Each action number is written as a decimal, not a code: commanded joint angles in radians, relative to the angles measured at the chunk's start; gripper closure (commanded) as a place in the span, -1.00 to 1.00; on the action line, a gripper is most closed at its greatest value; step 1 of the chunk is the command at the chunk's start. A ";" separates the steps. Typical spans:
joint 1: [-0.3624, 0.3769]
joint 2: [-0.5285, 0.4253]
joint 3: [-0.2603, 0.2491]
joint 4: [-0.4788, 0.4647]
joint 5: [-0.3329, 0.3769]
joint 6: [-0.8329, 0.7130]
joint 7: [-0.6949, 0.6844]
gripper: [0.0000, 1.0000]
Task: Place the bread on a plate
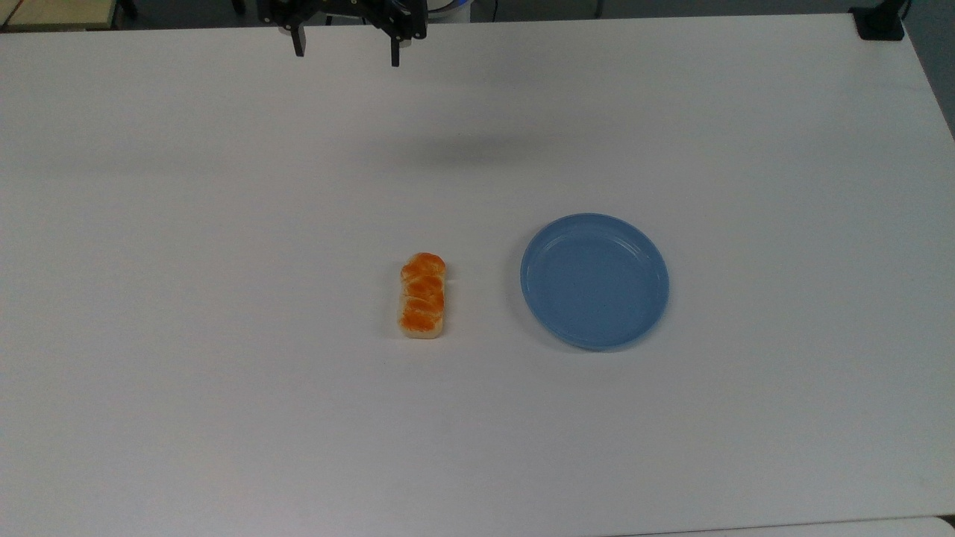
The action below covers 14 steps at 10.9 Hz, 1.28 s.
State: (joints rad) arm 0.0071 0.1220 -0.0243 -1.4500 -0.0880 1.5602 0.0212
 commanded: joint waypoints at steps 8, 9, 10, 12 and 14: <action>0.020 0.217 0.004 -0.013 0.076 0.363 0.026 -1.00; 0.049 0.267 0.003 -0.013 0.068 0.410 0.067 -1.00; 0.062 0.312 0.003 -0.013 0.065 0.443 0.091 -1.00; 0.085 0.378 0.001 -0.013 0.057 0.458 0.094 -1.00; 0.087 0.418 0.001 -0.013 0.057 0.510 0.123 -1.00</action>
State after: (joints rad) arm 0.0869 0.5162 -0.0152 -1.4608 -0.0222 2.0231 0.1006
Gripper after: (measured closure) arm 0.000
